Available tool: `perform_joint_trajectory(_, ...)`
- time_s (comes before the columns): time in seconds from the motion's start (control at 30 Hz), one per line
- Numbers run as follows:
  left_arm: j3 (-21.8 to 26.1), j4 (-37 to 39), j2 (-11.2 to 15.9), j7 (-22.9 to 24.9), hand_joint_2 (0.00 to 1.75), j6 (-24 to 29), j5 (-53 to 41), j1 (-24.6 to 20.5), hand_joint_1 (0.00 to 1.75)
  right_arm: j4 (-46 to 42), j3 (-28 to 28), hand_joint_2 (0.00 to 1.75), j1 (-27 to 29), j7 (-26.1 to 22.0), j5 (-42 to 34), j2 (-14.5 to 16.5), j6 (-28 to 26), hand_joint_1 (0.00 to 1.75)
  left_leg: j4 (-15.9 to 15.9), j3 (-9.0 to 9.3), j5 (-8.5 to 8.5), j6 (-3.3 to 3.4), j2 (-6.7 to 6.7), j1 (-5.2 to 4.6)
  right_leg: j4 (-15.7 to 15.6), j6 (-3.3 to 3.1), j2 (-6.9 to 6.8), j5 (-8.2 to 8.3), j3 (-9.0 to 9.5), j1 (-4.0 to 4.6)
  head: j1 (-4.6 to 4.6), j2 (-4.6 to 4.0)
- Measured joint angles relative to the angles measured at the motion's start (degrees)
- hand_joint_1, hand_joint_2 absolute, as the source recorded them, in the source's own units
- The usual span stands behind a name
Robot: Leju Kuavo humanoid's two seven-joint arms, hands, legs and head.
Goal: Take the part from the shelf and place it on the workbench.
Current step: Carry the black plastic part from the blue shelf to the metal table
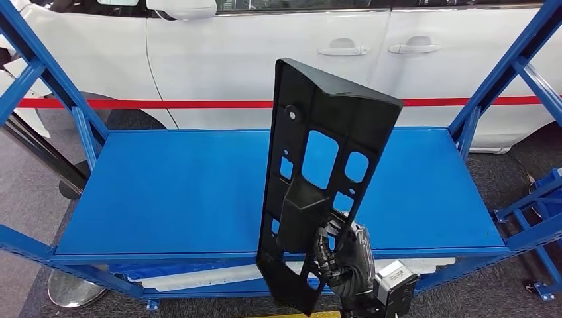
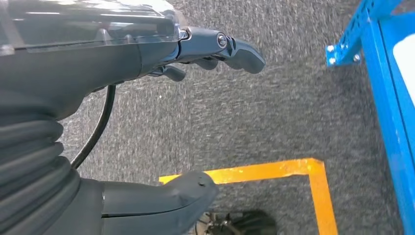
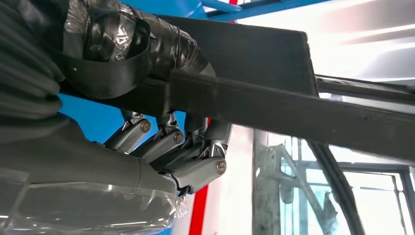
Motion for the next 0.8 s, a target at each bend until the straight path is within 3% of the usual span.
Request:
perform_joint_trajectory(0.07, 0.1, 0.0, 0.0, 0.1, 1.75, -0.3, -0.4, 0.0, 0.00, -0.9, -0.5, 1.75, 1.1, -0.3, 0.6, 0.0, 0.1, 1.75, 0.3, -0.38, 0.17, -0.78, -0.12, -0.19, -2.7, -0.37, 0.17, 0.72, 1.04, 0.21, -0.01, 0.00)
perform_joint_trajectory(0.17, 0.3, 0.0, 0.1, 0.1, 1.75, -0.8, -1.0, 0.1, 0.00, -2.2, -1.0, 1.75, 2.2, -0.8, 1.1, 0.0, 0.2, 1.75, 0.7, -0.94, 0.11, -1.88, -0.16, 0.01, -2.8, -1.66, 0.13, 1.74, 0.27, 0.26, -0.02, 0.00)
perform_joint_trajectory(0.2, 0.4, 0.0, 0.2, 0.2, 1.75, -0.9, -1.2, 0.2, 0.00, -2.5, -1.1, 1.75, 2.4, -0.9, 1.3, 0.0, 0.4, 1.75, 1.8, -1.49, -1.07, -2.14, -0.15, 0.11, -2.9, -2.17, 0.04, 2.15, -0.08, 0.20, -0.02, 0.00)
perform_joint_trajectory(0.27, 0.6, 0.0, 0.2, 0.3, 1.75, -1.3, -1.6, 0.2, 0.00, -3.2, -1.2, 1.75, 2.7, -1.2, 1.6, 0.1, 0.8, 1.75, 7.4, -3.62, -5.59, -2.50, -0.11, 0.18, -3.0, -2.88, -0.15, 2.98, -1.03, 0.27, -0.03, 0.00)
perform_joint_trajectory(0.33, 0.9, 0.0, 0.3, 0.4, 1.75, -1.5, -2.0, 0.2, 0.00, -3.6, -1.3, 1.75, 3.0, -1.5, 1.8, 0.1, 1.1, 1.75, 14.6, -5.70, -9.70, -2.68, -0.10, 0.18, -2.9, -3.15, -0.29, 3.75, -2.17, 0.60, -0.03, 0.00)
perform_joint_trajectory(0.37, 1.0, 0.0, 0.3, 0.5, 1.75, -1.6, -2.2, 0.2, 0.00, -3.7, -1.3, 1.75, 3.1, -1.7, 1.8, 0.1, 1.2, 1.75, 16.1, -5.69, -10.36, -2.62, -0.10, 0.16, -2.8, -3.20, -0.33, 4.11, -2.72, 0.80, -0.03, 0.00)
perform_joint_trajectory(0.4, 1.1, 0.0, 0.4, 0.6, 1.75, -1.7, -2.4, 0.2, 0.00, -3.8, -1.3, 1.75, 3.1, -1.7, 1.8, 0.1, 1.4, 1.75, 15.2, -4.42, -9.91, -2.41, -0.10, 0.11, -2.7, -3.22, -0.34, 4.45, -3.23, 0.99, -0.03, 0.00)
perform_joint_trajectory(0.43, 1.3, 0.0, 0.5, 0.7, 1.75, -1.8, -2.6, 0.2, 0.00, -3.9, -1.4, 1.75, 3.2, -1.8, 1.8, 0.1, 1.6, 1.75, 12.1, -2.00, -8.64, -2.05, -0.10, 0.00, -2.6, -3.22, -0.33, 4.77, -3.65, 1.18, -0.03, 0.00)
perform_joint_trajectory(0.5, 1.3, 0.0, 0.8, 0.7, 1.75, -2.0, -2.9, -0.1, 0.00, -4.3, -1.4, 1.75, 3.3, -1.8, 1.8, 0.1, 1.9, 1.75, 3.2, 3.78, -6.21, -0.99, -0.05, -0.44, -2.6, -3.03, -0.33, 5.48, -4.19, 1.47, -0.03, 0.00)
perform_joint_trajectory(0.57, 1.4, 0.0, 1.0, 0.7, 1.75, -2.1, -3.0, -0.4, 0.00, -4.6, -1.5, 1.75, 3.4, -1.9, 1.7, 0.1, 2.0, 1.75, -1.4, 6.23, -5.18, -0.28, 0.05, -0.96, -2.6, -2.44, -0.41, 6.16, -4.39, 1.42, -0.03, 0.00)
perform_joint_trajectory(0.67, 1.5, 0.0, 1.1, 0.7, 1.75, -2.1, -3.0, -0.5, 0.00, -4.8, -1.6, 1.75, 3.5, -1.9, 1.7, 0.1, 2.1, 1.75, -2.2, 5.83, -3.67, 0.23, 0.23, -1.16, -2.9, -1.26, -0.44, 6.88, -4.46, 1.07, -0.03, 0.00)
perform_joint_trajectory(0.7, 1.5, 0.0, 1.1, 0.7, 1.75, -2.1, -3.0, -0.5, 0.00, -4.9, -1.7, 1.75, 3.5, -2.0, 1.7, 0.1, 2.2, 1.75, -2.6, 5.52, -2.93, 0.56, 0.37, -1.02, -2.4, -0.94, -0.36, 5.94, -4.73, 1.03, -0.02, 0.00)
perform_joint_trajectory(0.73, 1.6, 0.0, 1.1, 0.7, 1.75, -2.1, -3.1, -0.5, 0.00, -5.0, -1.8, 1.75, 3.5, -2.1, 1.6, 0.1, 2.5, 1.75, -2.9, 5.07, -2.15, 0.87, 0.52, -0.85, -0.8, -0.64, -0.27, 4.02, -5.29, 0.99, -0.02, 0.00)
perform_joint_trajectory(0.8, 1.7, 0.0, 1.1, 0.7, 1.75, -2.2, -3.4, -0.5, 0.00, -5.2, -1.9, 1.75, 3.6, -2.4, 1.0, 0.1, 3.5, 1.75, -3.1, 3.76, -0.98, 1.25, 0.72, -0.73, 5.3, -0.11, -0.16, -1.71, -7.08, 0.72, -0.01, 0.00)
